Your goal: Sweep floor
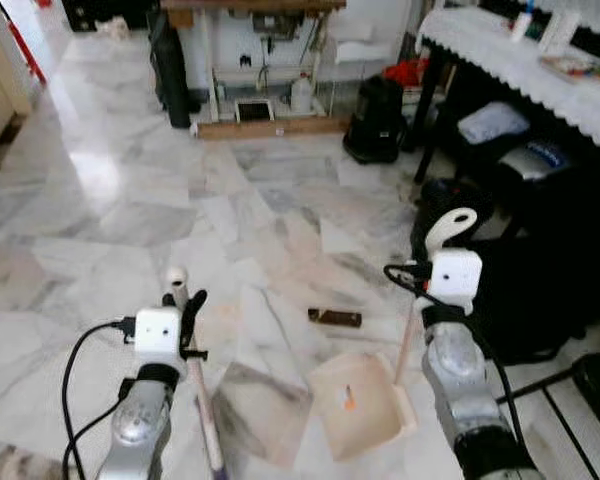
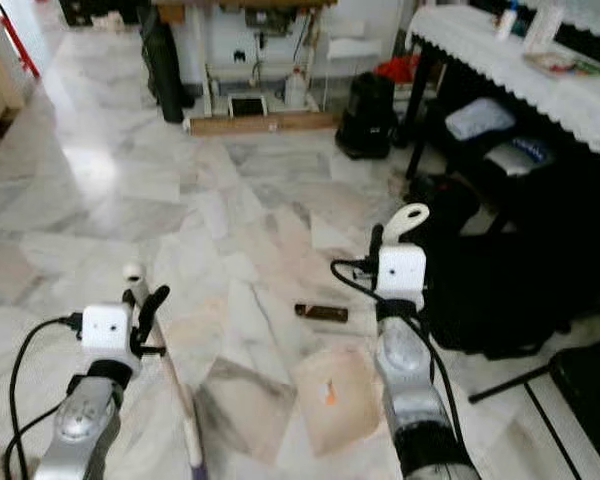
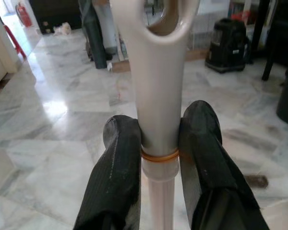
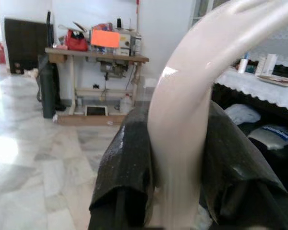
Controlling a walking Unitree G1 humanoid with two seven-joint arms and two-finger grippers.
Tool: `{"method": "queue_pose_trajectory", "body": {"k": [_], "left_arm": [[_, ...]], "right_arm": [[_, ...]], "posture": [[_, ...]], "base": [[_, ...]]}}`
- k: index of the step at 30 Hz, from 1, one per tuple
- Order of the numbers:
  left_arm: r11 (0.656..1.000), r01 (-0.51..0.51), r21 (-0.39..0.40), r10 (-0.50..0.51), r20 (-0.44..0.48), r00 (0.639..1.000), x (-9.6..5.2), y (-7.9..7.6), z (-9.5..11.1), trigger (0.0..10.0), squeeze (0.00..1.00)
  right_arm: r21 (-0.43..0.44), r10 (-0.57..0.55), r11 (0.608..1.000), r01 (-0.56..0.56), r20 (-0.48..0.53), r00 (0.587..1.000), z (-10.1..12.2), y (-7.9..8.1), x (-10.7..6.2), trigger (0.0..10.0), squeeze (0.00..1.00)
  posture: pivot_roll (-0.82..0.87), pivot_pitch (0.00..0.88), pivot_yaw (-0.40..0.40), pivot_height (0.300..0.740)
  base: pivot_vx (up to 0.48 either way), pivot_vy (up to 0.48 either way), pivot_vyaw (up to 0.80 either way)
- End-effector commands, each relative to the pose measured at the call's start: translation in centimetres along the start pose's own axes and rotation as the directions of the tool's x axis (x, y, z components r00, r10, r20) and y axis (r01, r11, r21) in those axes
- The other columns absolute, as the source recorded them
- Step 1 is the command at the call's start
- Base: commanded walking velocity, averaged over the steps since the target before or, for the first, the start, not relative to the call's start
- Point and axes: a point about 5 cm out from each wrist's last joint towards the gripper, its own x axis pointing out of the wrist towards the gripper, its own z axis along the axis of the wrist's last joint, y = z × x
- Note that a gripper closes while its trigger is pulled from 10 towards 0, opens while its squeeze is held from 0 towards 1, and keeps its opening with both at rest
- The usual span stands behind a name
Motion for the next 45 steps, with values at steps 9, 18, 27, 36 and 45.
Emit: {"method": "queue_pose_trajectory", "body": {"k": [9, 18, 27, 36, 45], "left_arm": [[1.000, 0.018, 0.009, -0.018, 0.039, 0.999, 0.30, -0.53, 0.80, 10.0, 0.00], [1.000, 0.012, 0.005, -0.012, 0.041, 0.999, 0.38, -0.57, 0.86, 10.0, 0.00], [1.000, 0.007, 0.003, -0.007, 0.042, 0.999, 0.40, -0.52, 0.89, 10.0, 0.00], [1.000, 0.007, 0.001, -0.007, 0.042, 0.999, 0.41, -0.54, 0.89, 10.0, 0.00], [1.000, 0.008, 0.001, -0.008, 0.041, 0.999, 0.44, -0.54, 0.88, 10.0, 0.00]], "right_arm": [[0.010, -0.030, 1.000, 0.029, 0.039, 0.999, 0.93, -0.73, 0.38, 10.0, 0.00], [0.010, -0.030, 0.999, 0.030, 0.031, 0.999, 0.87, -0.82, 0.40, 10.0, 0.00], [0.009, -0.031, 0.999, 0.031, 0.029, 0.999, 0.86, -0.88, 0.44, 10.0, 0.00], [0.010, -0.025, 1.000, 0.025, 0.027, 0.999, 0.84, -0.86, 0.44, 10.0, 0.00], [0.014, -0.017, 1.000, 0.017, 0.025, 1.000, 0.81, -0.76, 0.45, 10.0, 0.00]], "posture": [[0.10, 0.045, -0.018, 0.740], [0.10, 0.049, -0.021, 0.740], [0.10, 0.054, -0.024, 0.740], [0.10, 0.054, -0.025, 0.740], [0.10, 0.056, -0.024, 0.740]], "base": [[0.355, 0.000, 0.00], [0.354, 0.000, 0.00], [0.353, 0.000, 0.00], [0.351, 0.000, 0.00], [0.352, 0.000, 0.00]]}}
